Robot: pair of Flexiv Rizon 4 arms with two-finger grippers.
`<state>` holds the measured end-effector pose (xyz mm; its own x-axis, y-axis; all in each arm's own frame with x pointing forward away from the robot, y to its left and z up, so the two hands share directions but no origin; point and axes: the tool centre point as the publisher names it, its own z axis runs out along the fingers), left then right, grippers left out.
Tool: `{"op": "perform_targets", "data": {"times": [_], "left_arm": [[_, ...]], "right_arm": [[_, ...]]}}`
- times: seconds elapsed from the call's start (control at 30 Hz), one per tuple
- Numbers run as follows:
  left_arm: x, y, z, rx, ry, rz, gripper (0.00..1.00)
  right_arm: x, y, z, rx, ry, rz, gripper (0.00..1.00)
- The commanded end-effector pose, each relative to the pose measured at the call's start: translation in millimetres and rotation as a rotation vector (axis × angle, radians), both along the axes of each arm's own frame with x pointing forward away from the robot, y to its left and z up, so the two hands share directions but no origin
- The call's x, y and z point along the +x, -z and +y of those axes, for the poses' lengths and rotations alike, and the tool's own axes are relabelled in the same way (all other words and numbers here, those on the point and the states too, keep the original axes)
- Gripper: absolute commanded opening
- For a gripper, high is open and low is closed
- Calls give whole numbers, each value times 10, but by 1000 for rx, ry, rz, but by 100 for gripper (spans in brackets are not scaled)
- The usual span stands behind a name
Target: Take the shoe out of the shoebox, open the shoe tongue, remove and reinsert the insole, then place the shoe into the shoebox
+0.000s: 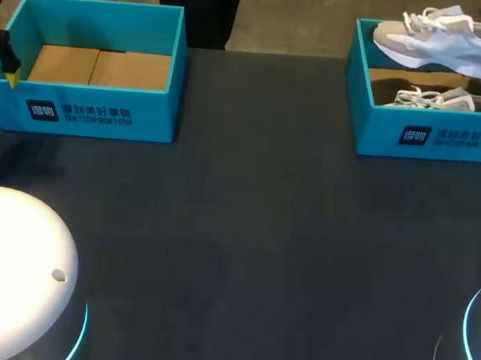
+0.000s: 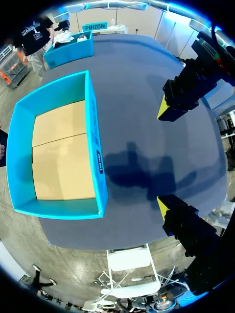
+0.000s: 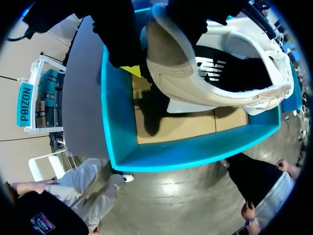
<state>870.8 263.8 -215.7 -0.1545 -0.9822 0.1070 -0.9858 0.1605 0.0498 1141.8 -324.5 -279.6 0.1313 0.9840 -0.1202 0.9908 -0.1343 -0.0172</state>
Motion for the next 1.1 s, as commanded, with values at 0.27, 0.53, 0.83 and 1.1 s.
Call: {"op": "perform_targets", "data": {"times": [0.27,0.53,0.83,1.1], "left_arm": [[-9,-4,-3,2,-1,-1,100],[-9,-4,-3,2,-1,-1,100],[-9,-4,-3,2,-1,-1,100],[-9,-4,-3,2,-1,-1,100]], "right_arm": [[156,130,-42,-25,-2,-9,0],[190,169,-61,-55,-4,-41,0],[245,219,-112,-96,7,-49,0],[289,257,-132,-127,15,-63,0]]}}
